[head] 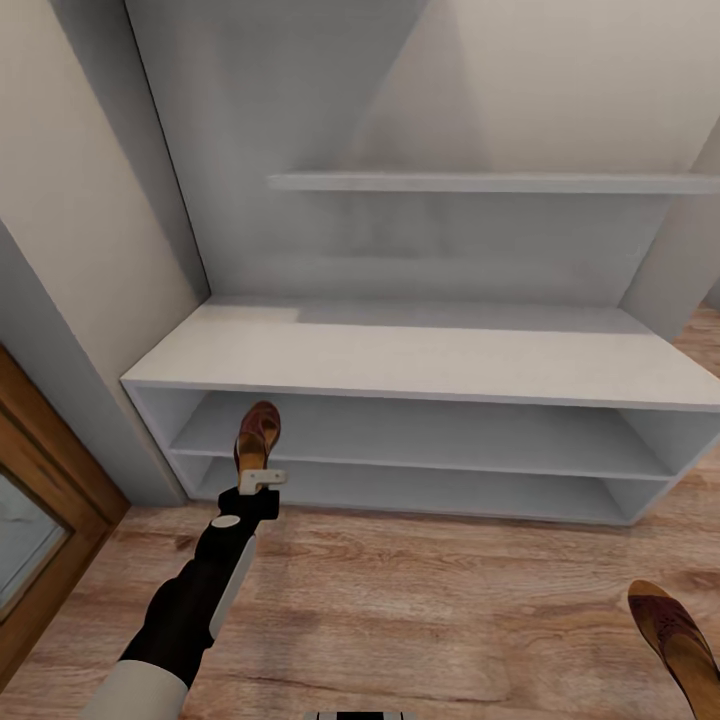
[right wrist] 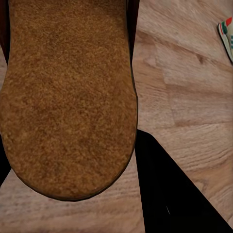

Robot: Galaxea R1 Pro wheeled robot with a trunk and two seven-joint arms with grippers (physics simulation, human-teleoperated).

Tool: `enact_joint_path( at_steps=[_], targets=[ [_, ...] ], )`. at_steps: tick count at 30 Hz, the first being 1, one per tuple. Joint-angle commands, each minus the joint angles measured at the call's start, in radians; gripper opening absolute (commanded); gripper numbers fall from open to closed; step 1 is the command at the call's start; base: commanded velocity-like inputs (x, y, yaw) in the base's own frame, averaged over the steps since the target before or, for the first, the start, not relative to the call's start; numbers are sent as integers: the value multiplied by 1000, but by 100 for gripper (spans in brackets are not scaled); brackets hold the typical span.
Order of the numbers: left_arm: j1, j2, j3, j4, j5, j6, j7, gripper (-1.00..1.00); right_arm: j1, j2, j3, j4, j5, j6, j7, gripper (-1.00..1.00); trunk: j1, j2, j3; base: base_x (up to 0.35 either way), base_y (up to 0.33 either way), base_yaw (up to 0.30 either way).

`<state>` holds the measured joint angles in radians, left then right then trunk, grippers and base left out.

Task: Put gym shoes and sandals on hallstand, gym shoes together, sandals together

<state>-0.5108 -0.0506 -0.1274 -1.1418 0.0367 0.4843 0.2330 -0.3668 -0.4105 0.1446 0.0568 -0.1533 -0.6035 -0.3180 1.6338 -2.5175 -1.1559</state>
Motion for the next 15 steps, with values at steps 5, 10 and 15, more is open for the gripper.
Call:
enact_joint_path(
  at_steps=[5, 10, 15],
  targets=[
    [0, 0, 0, 9, -1, -9, -2, -100, 0, 0, 0, 0, -2, -1, 0, -100, 0, 0, 0, 0, 0, 0],
    [0, 0, 0, 7, -1, -11, -2, -100, 0, 1, 0, 0, -3, -1, 0, -100, 0, 0, 0, 0, 0, 0],
    [0, 0, -1, 7, -1, -12, -3, -100, 0, 1, 0, 0, -3, -1, 0, -100, 0, 0, 0, 0, 0, 0]
  ],
)
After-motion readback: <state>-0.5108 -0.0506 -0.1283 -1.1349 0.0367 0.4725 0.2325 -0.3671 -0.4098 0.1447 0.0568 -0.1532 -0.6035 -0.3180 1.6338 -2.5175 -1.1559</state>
